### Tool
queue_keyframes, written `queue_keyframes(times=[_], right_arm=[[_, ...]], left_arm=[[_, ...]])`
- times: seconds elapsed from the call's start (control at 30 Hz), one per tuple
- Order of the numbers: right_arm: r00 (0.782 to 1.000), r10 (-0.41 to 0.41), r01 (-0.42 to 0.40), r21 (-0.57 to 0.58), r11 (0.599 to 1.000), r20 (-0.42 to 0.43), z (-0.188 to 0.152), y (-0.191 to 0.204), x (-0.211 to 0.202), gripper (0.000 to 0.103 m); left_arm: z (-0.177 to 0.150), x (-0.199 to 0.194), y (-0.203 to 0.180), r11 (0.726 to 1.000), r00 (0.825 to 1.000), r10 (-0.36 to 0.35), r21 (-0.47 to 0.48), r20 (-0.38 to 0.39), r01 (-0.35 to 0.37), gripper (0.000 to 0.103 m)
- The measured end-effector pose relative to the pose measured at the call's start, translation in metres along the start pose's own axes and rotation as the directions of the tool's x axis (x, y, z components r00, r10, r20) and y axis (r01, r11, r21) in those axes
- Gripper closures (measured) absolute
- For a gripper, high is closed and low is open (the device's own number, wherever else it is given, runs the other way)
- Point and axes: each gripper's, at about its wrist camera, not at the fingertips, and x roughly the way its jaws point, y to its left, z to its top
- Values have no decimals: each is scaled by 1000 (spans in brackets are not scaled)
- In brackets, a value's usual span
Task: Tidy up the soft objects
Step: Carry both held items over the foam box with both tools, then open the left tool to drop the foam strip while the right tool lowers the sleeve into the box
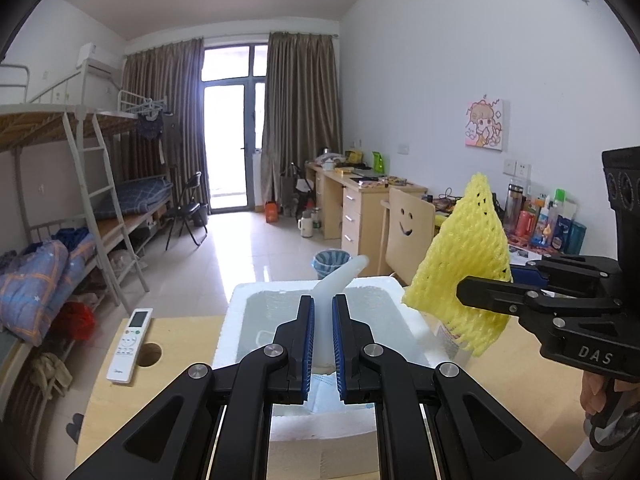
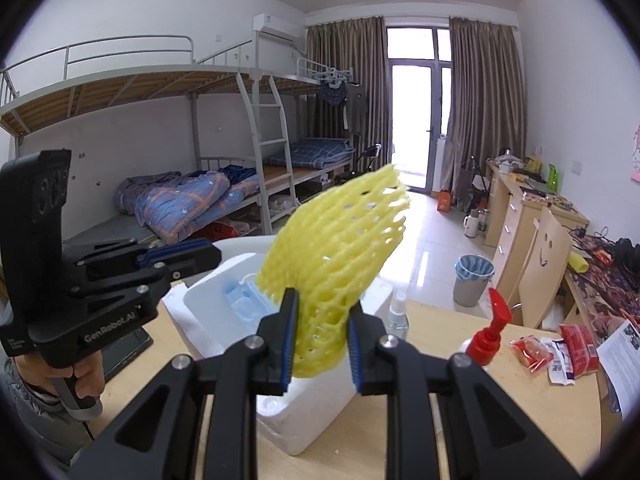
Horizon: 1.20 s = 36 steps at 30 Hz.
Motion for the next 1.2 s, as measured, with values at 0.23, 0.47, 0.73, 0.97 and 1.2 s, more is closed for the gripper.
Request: queue_keyframes(times=[0.23, 0.47, 0.73, 0.97, 1.2], right_arm=[[1000, -3, 3, -4, 1000, -6, -1, 3, 2, 77], [1000, -5, 5, -2, 1000, -4, 0, 2, 3, 77], [1000, -4, 4, -4, 1000, -11, 0, 1, 5, 77], [1000, 8, -8, -13, 1000, -14, 1, 2, 8, 77], [999, 29, -29, -29, 999, -18, 3, 3, 15, 77]], left_arm=[[0, 9, 1, 1000, 1000, 6, 8, -15, -6, 87], [-1, 4, 5, 1000, 999, 27, 9, 21, -27, 12], [-4, -8, 14, 998, 997, 59, -9, 43, -59, 1], [-8, -17, 20, 994, 992, 111, -29, 55, -110, 1], [-11, -26, 30, 987, 987, 153, -52, 59, -150, 1]])
